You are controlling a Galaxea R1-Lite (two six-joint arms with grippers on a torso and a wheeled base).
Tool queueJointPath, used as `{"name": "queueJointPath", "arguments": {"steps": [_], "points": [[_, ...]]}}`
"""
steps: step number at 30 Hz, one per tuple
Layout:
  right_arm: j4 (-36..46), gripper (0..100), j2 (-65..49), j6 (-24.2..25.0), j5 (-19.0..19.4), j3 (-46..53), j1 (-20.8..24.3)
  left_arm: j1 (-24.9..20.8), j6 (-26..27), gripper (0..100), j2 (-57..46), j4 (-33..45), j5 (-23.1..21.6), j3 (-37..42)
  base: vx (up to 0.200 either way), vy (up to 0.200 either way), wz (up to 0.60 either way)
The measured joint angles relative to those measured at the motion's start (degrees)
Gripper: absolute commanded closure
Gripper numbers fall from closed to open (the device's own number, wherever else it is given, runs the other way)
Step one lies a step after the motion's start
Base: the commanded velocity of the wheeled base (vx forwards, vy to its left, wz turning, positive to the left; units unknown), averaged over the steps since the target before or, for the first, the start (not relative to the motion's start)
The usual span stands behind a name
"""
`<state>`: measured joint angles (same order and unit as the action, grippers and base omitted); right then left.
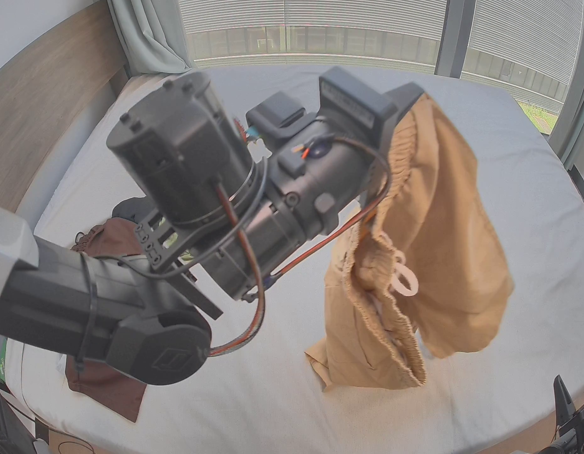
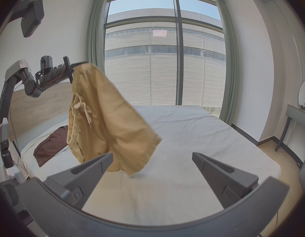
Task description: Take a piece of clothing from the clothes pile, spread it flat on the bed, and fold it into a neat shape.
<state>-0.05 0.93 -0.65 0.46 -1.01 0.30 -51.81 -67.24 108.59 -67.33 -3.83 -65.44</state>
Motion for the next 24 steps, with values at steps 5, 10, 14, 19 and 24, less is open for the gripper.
{"name": "queueJointPath", "arguments": {"steps": [5, 10, 14, 19, 24], "points": [[0.0, 0, 0.0, 0.0, 0.0, 0.0, 0.0, 4.8, 4.0, 100, 0.0, -3.4, -2.6, 8.8, 0.0, 0.0, 0.0], [0.0, 0, 0.0, 0.0, 0.0, 0.0, 0.0, 9.8, 8.0, 100, 1.7, -12.9, -5.7, 17.3, 0.0, 0.0, 0.0], [0.0, 0, 0.0, 0.0, 0.0, 0.0, 0.0, 12.5, 9.7, 100, 3.8, -19.1, -6.5, 21.5, 0.0, 0.0, 0.0], [0.0, 0, 0.0, 0.0, 0.0, 0.0, 0.0, 14.6, 11.5, 100, 5.9, -21.3, -6.7, 25.6, 0.0, 0.0, 0.0], [0.0, 0, 0.0, 0.0, 0.0, 0.0, 0.0, 16.0, 14.0, 100, 6.6, -21.5, -6.9, 28.8, 0.0, 0.0, 0.0]]}}
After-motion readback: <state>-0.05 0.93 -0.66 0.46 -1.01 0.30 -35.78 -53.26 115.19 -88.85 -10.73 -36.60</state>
